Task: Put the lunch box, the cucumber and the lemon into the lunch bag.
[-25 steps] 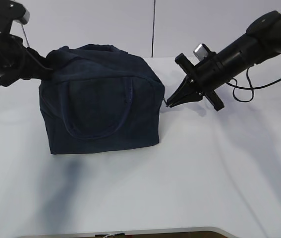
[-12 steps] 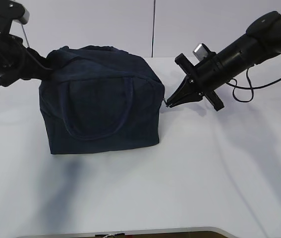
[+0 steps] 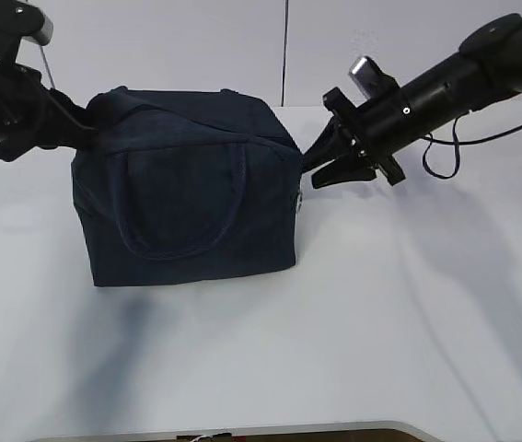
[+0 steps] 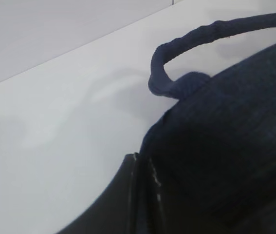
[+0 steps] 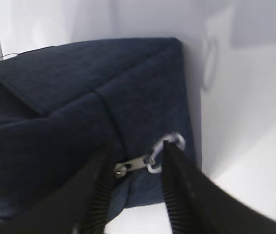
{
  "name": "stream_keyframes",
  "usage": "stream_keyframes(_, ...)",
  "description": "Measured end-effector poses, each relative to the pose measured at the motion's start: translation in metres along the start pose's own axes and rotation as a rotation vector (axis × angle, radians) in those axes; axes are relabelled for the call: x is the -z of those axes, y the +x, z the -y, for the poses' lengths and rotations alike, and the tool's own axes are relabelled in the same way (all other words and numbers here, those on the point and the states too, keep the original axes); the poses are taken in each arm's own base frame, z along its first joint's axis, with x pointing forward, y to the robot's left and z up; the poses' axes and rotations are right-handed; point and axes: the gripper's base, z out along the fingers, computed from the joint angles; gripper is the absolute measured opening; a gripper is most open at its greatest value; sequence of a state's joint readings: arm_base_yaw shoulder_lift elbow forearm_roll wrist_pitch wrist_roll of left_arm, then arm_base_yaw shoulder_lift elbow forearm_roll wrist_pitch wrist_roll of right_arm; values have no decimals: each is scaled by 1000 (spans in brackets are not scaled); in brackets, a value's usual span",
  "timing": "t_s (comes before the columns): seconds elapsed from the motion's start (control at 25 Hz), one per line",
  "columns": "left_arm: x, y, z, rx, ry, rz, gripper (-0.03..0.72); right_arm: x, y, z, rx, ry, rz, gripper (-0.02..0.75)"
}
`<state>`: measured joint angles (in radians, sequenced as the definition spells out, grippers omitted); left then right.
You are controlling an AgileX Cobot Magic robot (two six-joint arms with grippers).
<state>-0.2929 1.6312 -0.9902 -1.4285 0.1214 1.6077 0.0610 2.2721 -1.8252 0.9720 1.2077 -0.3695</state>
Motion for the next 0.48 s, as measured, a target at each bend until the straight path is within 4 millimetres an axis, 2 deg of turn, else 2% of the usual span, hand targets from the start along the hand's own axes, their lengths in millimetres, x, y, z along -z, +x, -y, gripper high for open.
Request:
stream_keyframes(0.16, 0, 0, 0, 0, 4, 0, -15, 10, -7, -11, 251, 25, 26, 355)
stream_keyframes(0.32, 0, 0, 2, 0, 20, 1, -15, 29, -7, -27, 577, 104, 28, 364)
stream_keyframes(0.48, 0, 0, 4, 0, 48, 2, -15, 45, -3, -40, 814, 172, 10, 365)
